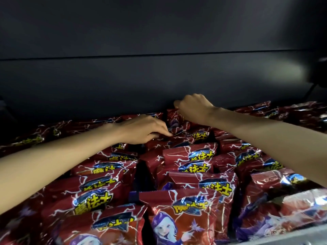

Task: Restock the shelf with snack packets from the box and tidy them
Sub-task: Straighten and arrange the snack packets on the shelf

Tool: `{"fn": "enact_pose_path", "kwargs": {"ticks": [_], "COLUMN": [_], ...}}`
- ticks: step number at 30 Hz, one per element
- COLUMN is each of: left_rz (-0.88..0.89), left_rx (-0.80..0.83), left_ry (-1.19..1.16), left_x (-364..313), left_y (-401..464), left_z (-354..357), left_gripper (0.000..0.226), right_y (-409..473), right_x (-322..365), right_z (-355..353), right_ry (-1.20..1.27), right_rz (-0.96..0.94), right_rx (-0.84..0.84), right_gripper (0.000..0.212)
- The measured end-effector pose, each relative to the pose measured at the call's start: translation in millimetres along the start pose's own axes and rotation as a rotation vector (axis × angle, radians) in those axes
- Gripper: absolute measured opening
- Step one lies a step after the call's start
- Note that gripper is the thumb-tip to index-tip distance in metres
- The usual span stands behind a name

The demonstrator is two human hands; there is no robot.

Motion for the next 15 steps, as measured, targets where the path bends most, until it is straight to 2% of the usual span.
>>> {"fn": "enact_pose_path", "kwargs": {"ticks": [3,6,10,15], "left_rz": [-0.036,-0.097,-0.176,-0.150], "left_rx": [0.012,-0.002,-0.152,-0.302], "left_ry": [0.006,-0.019,-0.058,0.171], "left_x": [1.5,1.8,-4.8,-16.0], "left_y": [-1.0,1.6,16.1,40.7], "left_z": [-0.7,-3.2,-6.6,-10.2], "left_gripper": [0.038,0.031,0.024,0.026], "right_y": [8.4,4.4,-26.7,-78.9], "right_x": [8.2,1.1,-31.4,-81.1], "right_z": [-0.8,-2.3,-6.7,0.9], "right_ry": [-0.016,0.122,0.267,0.268], "right_rz": [-0.021,0.012,0.038,0.176], "right_rx": [-0.012,-0.030,-0.089,-0.050], "right_gripper": [0.024,0.028,0.028,0.020]}}
Point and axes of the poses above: each hand's wrist, its own y-axis towards the middle knuckle, its own z-axis out of the palm, x = y × z, the point moved 1 cm from there along y, towards the middle knuckle, and after that the axes turned 7 degrees about -z, right-handed, at the moved point
